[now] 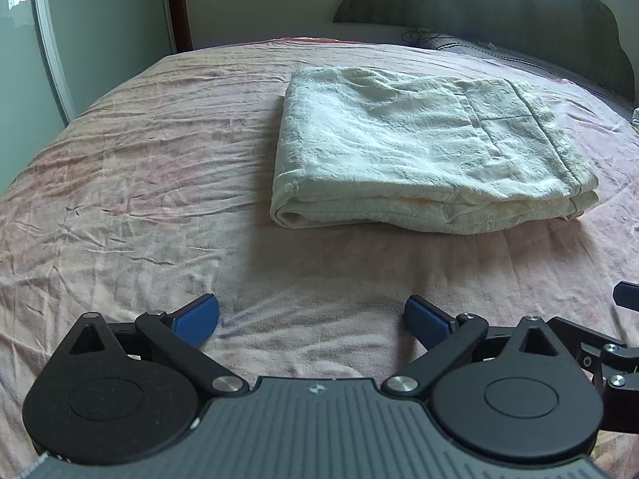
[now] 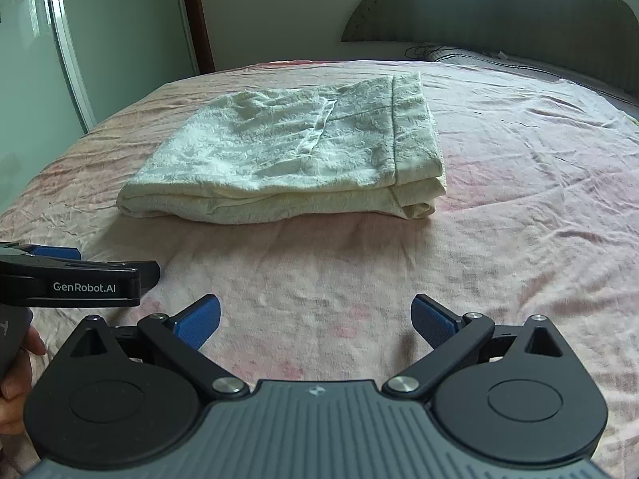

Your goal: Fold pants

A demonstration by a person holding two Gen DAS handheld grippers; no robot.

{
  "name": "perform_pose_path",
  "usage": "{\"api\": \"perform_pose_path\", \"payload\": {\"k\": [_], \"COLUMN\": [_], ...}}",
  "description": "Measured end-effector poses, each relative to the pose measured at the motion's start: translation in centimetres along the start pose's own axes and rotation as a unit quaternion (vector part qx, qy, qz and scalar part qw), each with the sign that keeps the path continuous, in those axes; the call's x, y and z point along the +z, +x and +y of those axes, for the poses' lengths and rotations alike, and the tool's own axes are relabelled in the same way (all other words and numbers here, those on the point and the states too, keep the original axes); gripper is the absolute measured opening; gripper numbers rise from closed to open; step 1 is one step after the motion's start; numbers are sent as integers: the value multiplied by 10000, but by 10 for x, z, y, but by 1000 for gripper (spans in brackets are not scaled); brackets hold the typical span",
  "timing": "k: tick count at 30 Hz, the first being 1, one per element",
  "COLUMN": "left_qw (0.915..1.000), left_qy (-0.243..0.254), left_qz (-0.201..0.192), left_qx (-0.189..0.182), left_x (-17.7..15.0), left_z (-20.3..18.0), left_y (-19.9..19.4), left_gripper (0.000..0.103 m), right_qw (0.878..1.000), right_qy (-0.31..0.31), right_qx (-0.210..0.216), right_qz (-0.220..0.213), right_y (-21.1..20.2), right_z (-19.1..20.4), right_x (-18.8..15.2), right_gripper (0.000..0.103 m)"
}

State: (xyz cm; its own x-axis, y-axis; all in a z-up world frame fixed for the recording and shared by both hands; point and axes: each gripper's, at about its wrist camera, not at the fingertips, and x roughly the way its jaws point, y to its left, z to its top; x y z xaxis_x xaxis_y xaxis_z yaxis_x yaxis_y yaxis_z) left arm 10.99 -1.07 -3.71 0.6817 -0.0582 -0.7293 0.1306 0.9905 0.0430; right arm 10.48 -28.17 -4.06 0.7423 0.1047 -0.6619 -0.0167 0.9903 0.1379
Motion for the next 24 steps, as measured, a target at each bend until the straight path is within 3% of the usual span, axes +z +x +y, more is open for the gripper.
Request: {"api": "perform_pose_path", "payload": {"k": [24], "left_qw": [9986], "left_qy": [-7], "left_qz": [-524], "left_qx": [-25], "left_x": [-12], "left_z": [-1], "left_y": [0], "left_gripper": [103], "right_qw": [9993], "right_qy": [-232], "right_qx": [-163], "right_qz": [-233], "right_y": [11], "right_z": [2], "right_x": [-17], "right_gripper": [103]}}
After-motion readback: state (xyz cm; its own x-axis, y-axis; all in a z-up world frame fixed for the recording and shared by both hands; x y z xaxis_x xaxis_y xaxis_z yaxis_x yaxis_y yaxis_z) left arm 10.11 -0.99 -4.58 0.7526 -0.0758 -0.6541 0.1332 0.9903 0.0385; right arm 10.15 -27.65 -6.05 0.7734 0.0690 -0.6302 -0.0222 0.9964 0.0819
